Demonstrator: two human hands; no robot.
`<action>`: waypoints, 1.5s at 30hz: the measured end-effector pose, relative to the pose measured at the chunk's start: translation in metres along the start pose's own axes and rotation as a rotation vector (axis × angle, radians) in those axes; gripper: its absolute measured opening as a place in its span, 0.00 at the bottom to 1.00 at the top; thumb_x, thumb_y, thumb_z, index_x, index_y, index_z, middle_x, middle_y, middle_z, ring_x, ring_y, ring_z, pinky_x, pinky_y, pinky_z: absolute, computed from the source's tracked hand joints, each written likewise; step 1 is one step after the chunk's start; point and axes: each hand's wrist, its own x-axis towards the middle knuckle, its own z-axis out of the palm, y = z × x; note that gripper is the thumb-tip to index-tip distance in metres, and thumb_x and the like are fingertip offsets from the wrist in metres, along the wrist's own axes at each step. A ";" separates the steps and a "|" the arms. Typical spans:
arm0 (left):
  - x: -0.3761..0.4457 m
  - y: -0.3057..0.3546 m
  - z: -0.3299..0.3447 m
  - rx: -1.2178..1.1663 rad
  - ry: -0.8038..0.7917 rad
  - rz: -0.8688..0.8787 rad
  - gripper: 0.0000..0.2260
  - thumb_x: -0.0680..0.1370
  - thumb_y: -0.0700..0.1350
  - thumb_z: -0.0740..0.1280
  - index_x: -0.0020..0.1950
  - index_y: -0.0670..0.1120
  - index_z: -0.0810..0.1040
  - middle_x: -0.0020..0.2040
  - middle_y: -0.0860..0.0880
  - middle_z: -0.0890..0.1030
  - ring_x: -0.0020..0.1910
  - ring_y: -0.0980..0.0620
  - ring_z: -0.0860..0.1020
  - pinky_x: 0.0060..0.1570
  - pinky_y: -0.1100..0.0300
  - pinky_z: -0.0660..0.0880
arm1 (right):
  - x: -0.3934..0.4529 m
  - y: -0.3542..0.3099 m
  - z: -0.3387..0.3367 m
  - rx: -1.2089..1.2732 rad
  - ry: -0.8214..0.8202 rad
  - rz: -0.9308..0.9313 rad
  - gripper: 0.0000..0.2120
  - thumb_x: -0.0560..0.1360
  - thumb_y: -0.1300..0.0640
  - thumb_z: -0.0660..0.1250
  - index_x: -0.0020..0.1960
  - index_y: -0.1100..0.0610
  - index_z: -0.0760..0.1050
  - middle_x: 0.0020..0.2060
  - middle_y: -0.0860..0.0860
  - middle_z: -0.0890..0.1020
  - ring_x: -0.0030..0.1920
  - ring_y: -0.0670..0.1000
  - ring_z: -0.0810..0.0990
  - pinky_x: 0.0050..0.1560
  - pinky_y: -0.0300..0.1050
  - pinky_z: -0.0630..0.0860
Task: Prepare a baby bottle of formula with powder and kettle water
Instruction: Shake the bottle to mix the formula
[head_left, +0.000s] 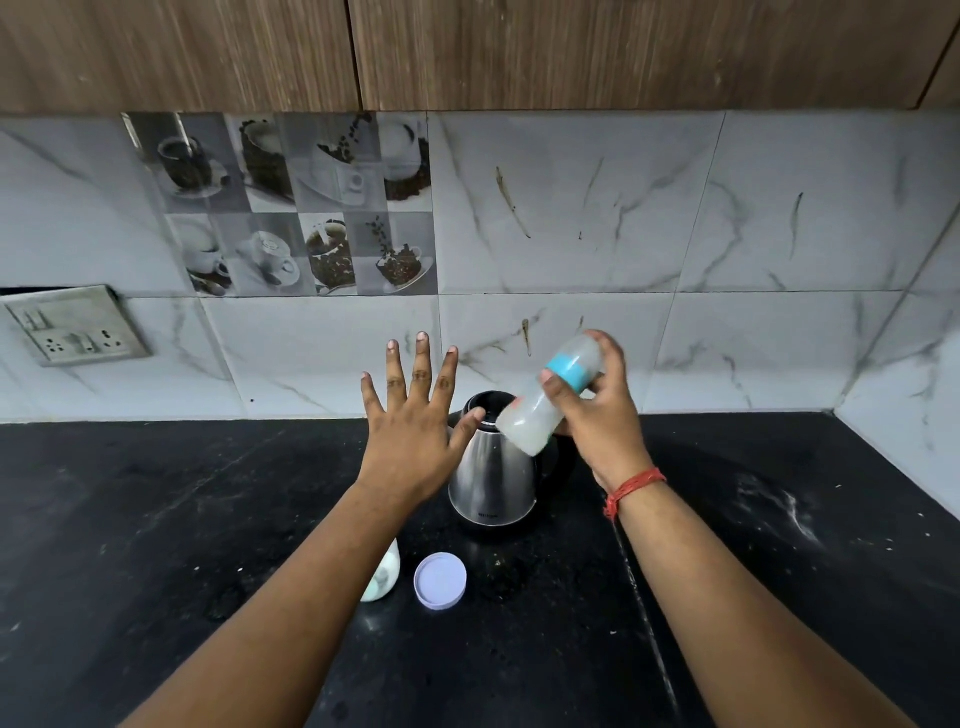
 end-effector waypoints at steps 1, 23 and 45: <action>0.000 0.000 0.000 -0.003 -0.003 -0.003 0.36 0.78 0.71 0.36 0.82 0.56 0.34 0.82 0.48 0.31 0.80 0.41 0.28 0.77 0.32 0.38 | 0.000 0.001 0.001 0.020 0.053 -0.005 0.32 0.72 0.44 0.76 0.69 0.36 0.63 0.56 0.52 0.78 0.51 0.55 0.84 0.48 0.64 0.84; 0.007 -0.013 -0.007 0.024 0.029 -0.030 0.36 0.78 0.70 0.35 0.82 0.56 0.34 0.82 0.47 0.31 0.80 0.39 0.30 0.77 0.32 0.38 | 0.011 -0.010 0.001 -0.010 -0.055 -0.012 0.32 0.69 0.43 0.78 0.67 0.34 0.66 0.59 0.56 0.78 0.53 0.58 0.84 0.48 0.62 0.85; 0.018 -0.019 -0.011 0.026 0.047 -0.043 0.35 0.79 0.70 0.36 0.82 0.56 0.34 0.82 0.47 0.31 0.80 0.39 0.30 0.77 0.31 0.38 | 0.024 -0.011 0.002 -0.057 -0.119 -0.051 0.32 0.71 0.46 0.78 0.69 0.38 0.65 0.58 0.53 0.78 0.54 0.56 0.83 0.50 0.58 0.84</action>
